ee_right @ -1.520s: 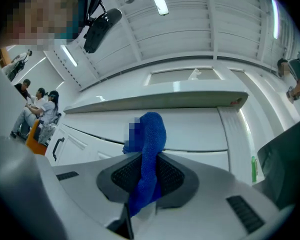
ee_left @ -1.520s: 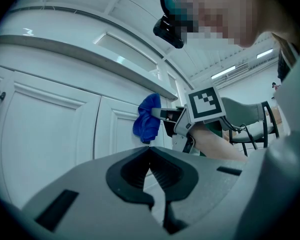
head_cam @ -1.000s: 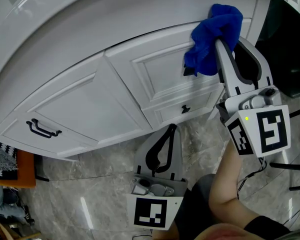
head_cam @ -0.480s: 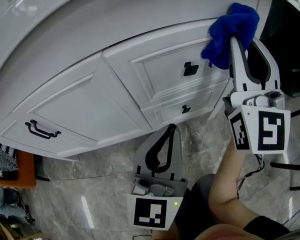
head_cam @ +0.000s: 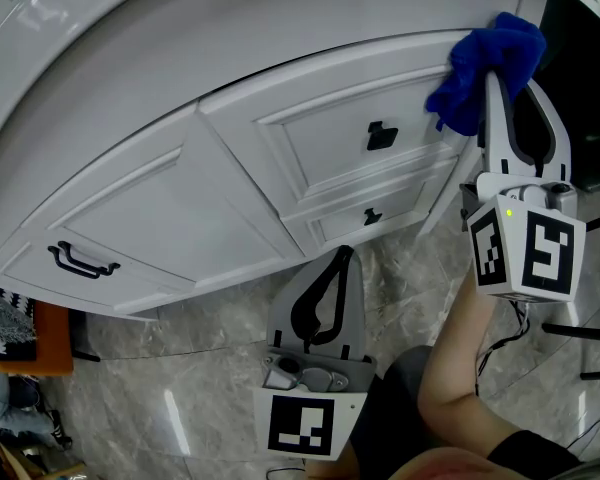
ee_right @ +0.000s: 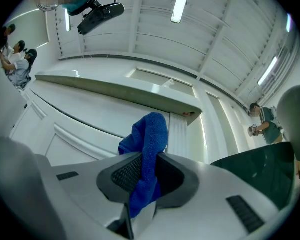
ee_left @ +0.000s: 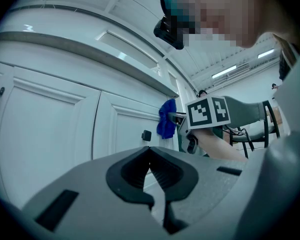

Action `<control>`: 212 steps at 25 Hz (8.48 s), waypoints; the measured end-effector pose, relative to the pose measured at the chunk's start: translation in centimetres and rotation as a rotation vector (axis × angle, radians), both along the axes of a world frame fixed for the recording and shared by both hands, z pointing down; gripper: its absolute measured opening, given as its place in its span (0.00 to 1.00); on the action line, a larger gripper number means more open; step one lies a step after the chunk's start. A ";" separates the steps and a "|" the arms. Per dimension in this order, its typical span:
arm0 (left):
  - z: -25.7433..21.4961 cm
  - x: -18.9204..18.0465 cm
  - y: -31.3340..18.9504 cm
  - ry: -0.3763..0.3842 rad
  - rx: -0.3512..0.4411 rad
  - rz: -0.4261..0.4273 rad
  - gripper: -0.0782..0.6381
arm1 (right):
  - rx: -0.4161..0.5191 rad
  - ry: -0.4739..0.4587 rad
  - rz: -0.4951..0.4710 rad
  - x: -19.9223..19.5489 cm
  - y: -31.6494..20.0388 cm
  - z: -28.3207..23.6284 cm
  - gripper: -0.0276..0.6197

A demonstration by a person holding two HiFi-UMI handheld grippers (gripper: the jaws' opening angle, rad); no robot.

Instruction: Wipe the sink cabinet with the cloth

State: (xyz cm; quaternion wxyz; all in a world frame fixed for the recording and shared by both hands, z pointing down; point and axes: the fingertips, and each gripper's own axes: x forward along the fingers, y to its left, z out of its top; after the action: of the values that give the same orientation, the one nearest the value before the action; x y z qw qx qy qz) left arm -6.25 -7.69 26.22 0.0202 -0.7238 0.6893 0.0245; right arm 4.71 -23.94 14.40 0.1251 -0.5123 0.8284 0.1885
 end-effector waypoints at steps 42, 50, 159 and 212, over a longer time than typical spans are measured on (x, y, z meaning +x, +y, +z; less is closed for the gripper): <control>-1.3 -5.2 3.7 0.003 0.026 -0.177 0.12 | -0.025 0.132 -0.555 -15.2 12.4 1.7 0.17; -0.9 -5.3 3.4 0.007 0.009 -0.180 0.12 | -0.073 0.159 -0.614 -17.7 13.3 3.3 0.17; 2.4 -1.5 -1.3 0.004 -0.002 -0.010 0.12 | -0.133 0.072 -0.189 -1.6 0.3 4.6 0.17; 1.5 -5.4 1.9 -0.029 -0.008 -0.171 0.12 | -0.171 0.167 -0.522 -12.7 11.7 7.2 0.17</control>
State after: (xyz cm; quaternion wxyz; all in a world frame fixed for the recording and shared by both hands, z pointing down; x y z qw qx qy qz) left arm -11.65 -5.84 27.67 0.0293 -0.6627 0.7483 0.0093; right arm -7.99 -12.24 21.61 0.0569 -0.2733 0.9526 0.1211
